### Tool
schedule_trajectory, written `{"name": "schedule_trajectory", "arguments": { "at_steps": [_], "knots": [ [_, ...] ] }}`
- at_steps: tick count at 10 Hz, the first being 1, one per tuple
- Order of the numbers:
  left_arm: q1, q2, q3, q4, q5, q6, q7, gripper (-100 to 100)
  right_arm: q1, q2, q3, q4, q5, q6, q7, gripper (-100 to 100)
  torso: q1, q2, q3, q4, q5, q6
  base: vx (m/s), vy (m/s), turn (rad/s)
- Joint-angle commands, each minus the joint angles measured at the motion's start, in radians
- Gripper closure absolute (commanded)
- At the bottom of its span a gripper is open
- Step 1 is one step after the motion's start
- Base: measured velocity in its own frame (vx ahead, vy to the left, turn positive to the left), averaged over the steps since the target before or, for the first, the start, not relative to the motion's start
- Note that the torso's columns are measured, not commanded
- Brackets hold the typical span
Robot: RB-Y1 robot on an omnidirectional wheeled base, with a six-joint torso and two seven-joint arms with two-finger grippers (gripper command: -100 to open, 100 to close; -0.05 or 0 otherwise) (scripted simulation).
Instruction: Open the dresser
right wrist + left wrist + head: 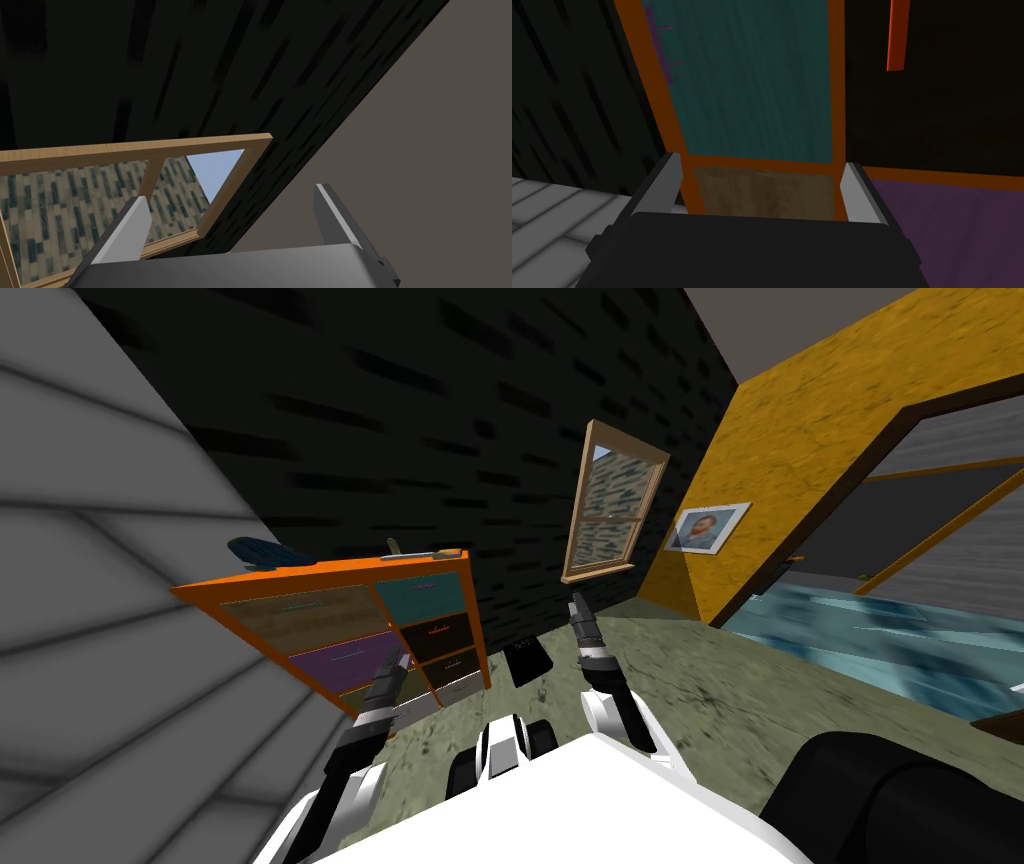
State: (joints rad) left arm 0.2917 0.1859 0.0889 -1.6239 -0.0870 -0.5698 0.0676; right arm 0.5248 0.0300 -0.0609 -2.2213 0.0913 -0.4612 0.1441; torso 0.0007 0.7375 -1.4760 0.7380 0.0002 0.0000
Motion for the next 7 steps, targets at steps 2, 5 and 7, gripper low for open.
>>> {"name": "schedule_trajectory", "arguments": {
  "at_steps": [2,5,7],
  "knots": [
    [-0.023,-0.024,0.002,0.107,0.003,-0.033,-0.007,-100,0.000,0.000,0.000,0.000,0.000,0.000,0.000,0,-0.001,-0.001,-0.001,0.000,0.000,0.000,0.131,-0.003,-0.012],
    [-0.039,-0.059,0.005,0.179,0.005,-0.055,-0.011,-100,0.000,0.000,0.000,0.000,0.000,0.000,0.000,0,-0.001,0.002,0.001,0.000,0.000,0.000,0.114,-0.012,-0.010],
    [-0.052,-0.112,0.006,0.234,0.007,-0.071,-0.014,-100,0.000,0.000,0.000,0.000,0.000,0.000,0.000,0,0.000,0.001,0.001,0.000,0.000,0.000,0.101,0.006,-0.009]
  ]
}}
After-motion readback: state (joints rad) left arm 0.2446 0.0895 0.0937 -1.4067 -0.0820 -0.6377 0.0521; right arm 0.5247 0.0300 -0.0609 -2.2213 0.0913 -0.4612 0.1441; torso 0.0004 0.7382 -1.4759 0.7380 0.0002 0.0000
